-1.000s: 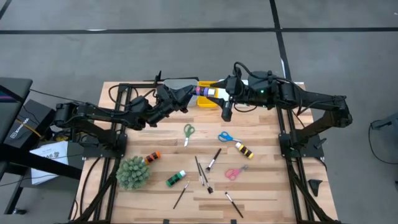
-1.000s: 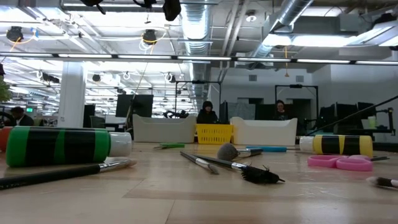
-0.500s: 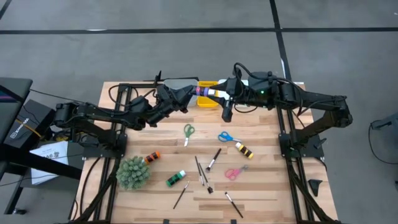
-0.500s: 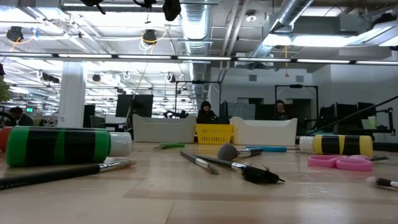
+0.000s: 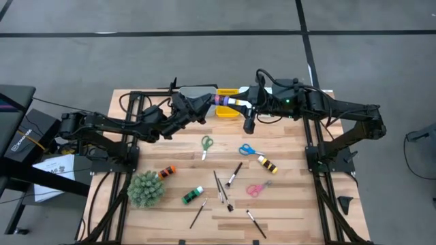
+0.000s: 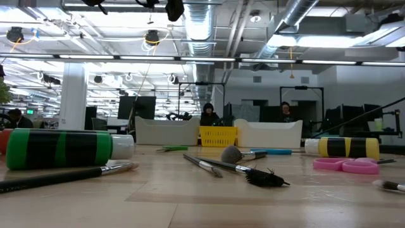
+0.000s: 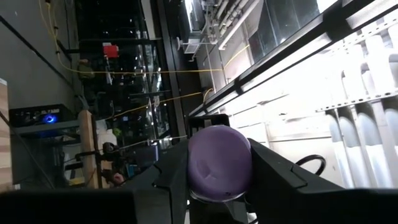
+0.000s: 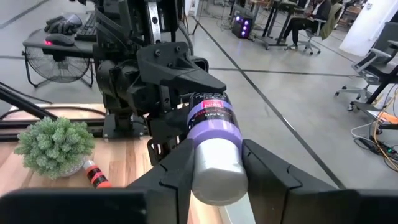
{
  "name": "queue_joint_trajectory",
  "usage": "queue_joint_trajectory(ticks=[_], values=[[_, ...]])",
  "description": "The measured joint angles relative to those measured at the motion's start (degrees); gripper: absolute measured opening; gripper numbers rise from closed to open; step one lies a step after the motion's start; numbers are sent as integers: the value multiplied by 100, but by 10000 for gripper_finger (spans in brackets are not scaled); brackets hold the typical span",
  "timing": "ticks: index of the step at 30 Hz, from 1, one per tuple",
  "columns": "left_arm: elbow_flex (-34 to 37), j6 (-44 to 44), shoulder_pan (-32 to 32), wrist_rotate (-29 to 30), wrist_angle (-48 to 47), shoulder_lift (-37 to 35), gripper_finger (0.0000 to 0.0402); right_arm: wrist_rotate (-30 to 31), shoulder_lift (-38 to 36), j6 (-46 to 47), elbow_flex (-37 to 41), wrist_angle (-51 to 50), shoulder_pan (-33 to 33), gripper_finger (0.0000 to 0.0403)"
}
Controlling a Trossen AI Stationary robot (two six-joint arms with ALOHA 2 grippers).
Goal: Pick & Place Paint Supplies
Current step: Put the purple paint bottle into the yellow bin
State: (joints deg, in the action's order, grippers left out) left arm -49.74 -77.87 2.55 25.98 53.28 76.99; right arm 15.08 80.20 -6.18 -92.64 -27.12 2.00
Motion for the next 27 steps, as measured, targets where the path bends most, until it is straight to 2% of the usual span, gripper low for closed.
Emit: queue_joint_trajectory(ticks=[5, 8, 12, 17, 27], values=[[-4, -1, -2, 226, 561, 1, 120, 2, 4, 39, 0, 627, -11, 216], [-4, 0, -2, 319, 820, 2, 121, 2, 4, 37, 0, 1254, -11, 253], [-4, -6, -46, 570, 1097, 2, 120, -3, 2, -54, 0, 1977, -9, 262], [-4, -2, -152, 996, 1520, 0, 122, -55, 67, -170, 0, 2275, -9, 262], [-68, 13, -199, 1066, 1628, -2, 121, -545, 469, -12, 7, 2912, 160, 264]])
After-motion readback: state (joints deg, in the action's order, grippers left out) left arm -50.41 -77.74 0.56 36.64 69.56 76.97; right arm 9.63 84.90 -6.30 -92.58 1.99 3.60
